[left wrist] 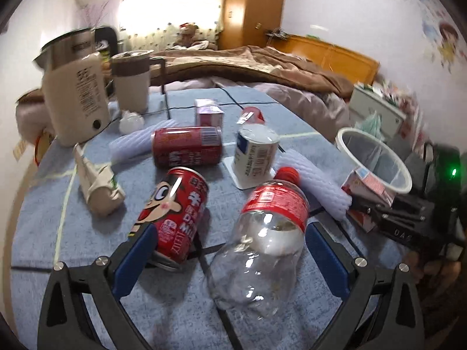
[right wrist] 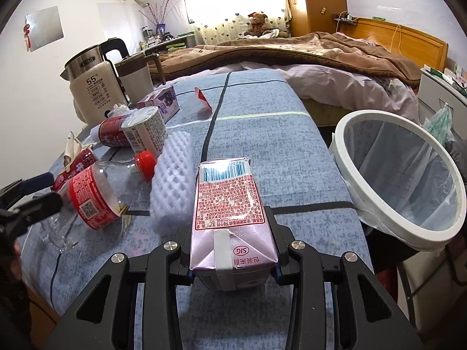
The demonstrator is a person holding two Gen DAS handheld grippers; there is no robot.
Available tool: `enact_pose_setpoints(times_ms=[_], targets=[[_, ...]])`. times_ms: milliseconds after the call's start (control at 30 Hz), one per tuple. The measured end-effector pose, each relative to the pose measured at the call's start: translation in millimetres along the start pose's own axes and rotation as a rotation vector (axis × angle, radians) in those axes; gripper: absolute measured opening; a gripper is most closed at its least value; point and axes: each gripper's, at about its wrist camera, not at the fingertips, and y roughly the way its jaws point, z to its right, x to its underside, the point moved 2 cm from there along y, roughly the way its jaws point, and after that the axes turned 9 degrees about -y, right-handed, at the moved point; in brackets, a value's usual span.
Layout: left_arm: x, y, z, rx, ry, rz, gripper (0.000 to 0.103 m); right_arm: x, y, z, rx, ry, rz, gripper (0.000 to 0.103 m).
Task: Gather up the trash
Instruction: 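Grasp the pink juice carton with the right tool while the left tool grasps the clear plastic bottle, then carry the carton with the right tool while the left tool carries the bottle over the bin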
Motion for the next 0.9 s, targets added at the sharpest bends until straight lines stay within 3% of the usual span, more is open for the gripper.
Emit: enact_pose_setpoints(times_ms=[133, 267, 533, 633, 900], targets=[[3, 12, 16, 0.085, -0.010, -0.062, 0.102, 2, -2, 3, -0.001, 0.009, 0.000, 0.038], [6, 31, 23, 0.029, 0.018, -0.113, 0.097, 3, -5, 6, -0.002, 0.015, 0.003, 0.038], [9, 41, 37, 0.084, -0.013, -0.146, 0.088, 5, -7, 15, -0.002, 0.037, 0.009, 0.038], [8, 50, 35, 0.057, -0.063, -0.159, 0.088, 6, -8, 17, -0.003, 0.039, 0.010, 0.038], [9, 52, 30, 0.028, -0.132, -0.148, 0.065, 9, -10, 23, -0.010, 0.051, 0.013, 0.038]])
